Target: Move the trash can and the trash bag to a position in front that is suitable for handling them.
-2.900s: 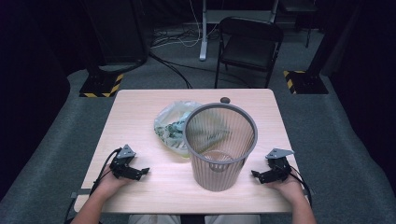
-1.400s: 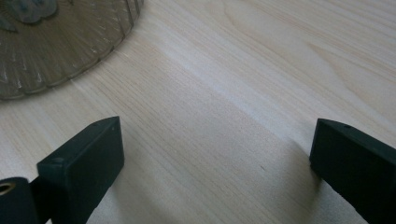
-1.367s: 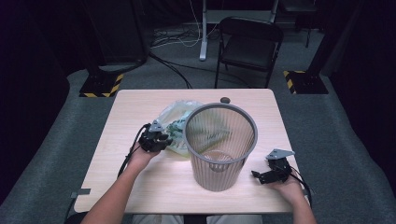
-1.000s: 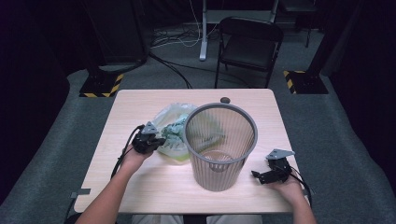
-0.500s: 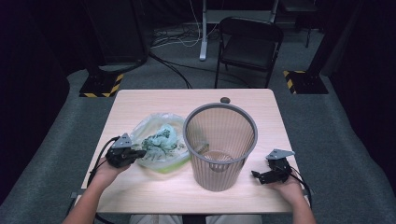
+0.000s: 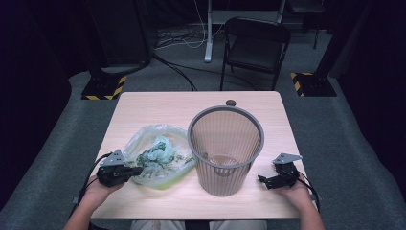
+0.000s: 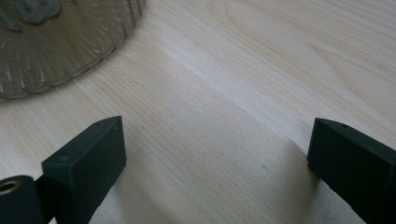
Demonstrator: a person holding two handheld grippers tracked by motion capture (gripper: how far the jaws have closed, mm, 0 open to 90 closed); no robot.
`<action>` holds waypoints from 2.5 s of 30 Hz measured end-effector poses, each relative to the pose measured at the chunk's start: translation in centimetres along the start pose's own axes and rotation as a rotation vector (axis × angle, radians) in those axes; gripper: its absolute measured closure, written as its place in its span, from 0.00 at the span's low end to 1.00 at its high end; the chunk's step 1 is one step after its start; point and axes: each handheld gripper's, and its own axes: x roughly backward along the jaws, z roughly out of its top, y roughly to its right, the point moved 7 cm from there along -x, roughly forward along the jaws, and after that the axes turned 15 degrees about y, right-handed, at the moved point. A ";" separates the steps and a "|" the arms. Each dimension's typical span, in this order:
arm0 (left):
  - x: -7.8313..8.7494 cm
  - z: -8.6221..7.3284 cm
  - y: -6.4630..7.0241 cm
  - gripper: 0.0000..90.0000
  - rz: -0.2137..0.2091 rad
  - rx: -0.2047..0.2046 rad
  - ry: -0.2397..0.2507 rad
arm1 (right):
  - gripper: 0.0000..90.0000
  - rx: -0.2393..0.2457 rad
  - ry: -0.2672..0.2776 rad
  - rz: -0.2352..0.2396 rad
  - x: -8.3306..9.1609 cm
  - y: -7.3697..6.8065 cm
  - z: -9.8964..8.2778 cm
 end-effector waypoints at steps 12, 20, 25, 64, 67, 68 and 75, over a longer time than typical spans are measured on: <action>-0.1 4.9 -2.2 0.42 0.110 0.041 0.117 | 0.04 0.003 0.001 0.004 -0.1 0.0 0.0; -4.3 4.5 -3.5 0.41 0.140 0.043 0.056 | 0.05 0.004 0.002 0.004 -0.1 0.1 0.1; -5.9 3.2 -4.4 0.38 0.146 0.082 0.016 | 0.05 0.004 0.002 0.004 -0.1 0.1 0.1; -9.3 -2.5 -3.5 0.34 0.043 -0.022 -0.219 | 0.17 -0.024 0.056 -0.016 3.9 -1.0 5.2; -9.3 -2.6 -3.5 0.33 0.046 -0.027 -0.218 | 0.20 -0.045 0.073 0.018 5.0 -1.2 6.5; -9.3 -2.6 -3.5 0.33 0.046 -0.026 -0.217 | 0.21 -0.051 0.080 0.028 5.3 -1.3 6.9; -9.4 -2.6 -3.6 0.33 0.050 -0.023 -0.209 | 0.23 -0.092 0.193 0.042 7.8 -1.1 11.7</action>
